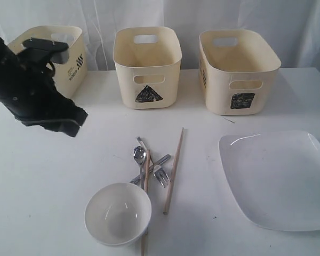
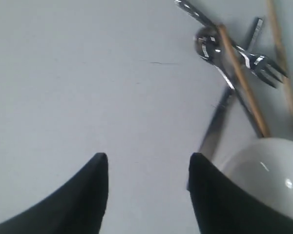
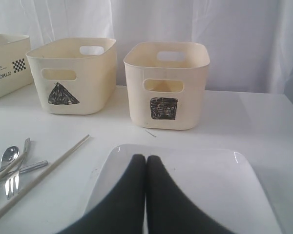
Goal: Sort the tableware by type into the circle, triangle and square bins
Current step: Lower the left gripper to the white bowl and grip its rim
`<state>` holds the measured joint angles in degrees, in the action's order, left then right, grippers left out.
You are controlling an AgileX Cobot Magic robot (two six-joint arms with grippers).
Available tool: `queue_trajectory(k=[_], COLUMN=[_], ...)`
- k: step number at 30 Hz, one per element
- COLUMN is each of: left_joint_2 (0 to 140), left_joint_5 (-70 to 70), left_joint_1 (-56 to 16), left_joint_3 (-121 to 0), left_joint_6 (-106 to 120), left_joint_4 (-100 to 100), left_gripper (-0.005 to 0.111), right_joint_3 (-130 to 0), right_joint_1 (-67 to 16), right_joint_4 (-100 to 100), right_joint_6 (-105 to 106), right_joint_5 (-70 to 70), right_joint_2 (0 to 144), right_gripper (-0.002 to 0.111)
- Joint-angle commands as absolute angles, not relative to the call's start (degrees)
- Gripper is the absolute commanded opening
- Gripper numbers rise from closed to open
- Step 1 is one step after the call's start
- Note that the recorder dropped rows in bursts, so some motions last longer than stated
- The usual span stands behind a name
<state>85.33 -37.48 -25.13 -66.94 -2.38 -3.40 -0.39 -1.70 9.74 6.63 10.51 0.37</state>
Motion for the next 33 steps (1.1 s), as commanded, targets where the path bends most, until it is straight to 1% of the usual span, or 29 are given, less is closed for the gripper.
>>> queue_trajectory(k=[1, 6, 9, 15, 23, 33], left_joint_2=[84.47, 84.47, 84.47, 84.61, 85.12, 90.37], left_joint_5=[-40.12, -43.46, -40.69, -34.10, -27.44, -23.89], left_joint_1=[-30.36, -35.25, -36.75, -36.75, -36.75, -36.75], left_joint_3=[-66.48, -66.48, -63.44, -55.84, -52.35, -51.30], left_joint_6=[-1.10, -0.97, -1.40, -1.51, -1.51, -1.40], left_joint_4=[-5.69, -6.09, -6.17, -7.02, -8.46, -10.23], left_gripper=[0.062, 0.063, 0.063, 0.063, 0.063, 0.063], right_joint_3=[0.00, 0.00, 0.00, 0.00, 0.00, 0.00], right_joint_1=[-1.80, -1.80, -1.80, -1.80, -1.80, -1.80], right_joint_4=[9.52, 9.52, 9.52, 9.52, 9.52, 9.52], right_joint_6=[6.65, 6.65, 6.65, 6.65, 6.65, 6.65], right_joint_5=[10.21, 10.21, 10.21, 10.21, 10.21, 10.21], right_joint_2=[0.00, 0.00, 0.00, 0.00, 0.00, 0.00], right_gripper=[0.000, 0.000, 0.000, 0.000, 0.000, 0.000])
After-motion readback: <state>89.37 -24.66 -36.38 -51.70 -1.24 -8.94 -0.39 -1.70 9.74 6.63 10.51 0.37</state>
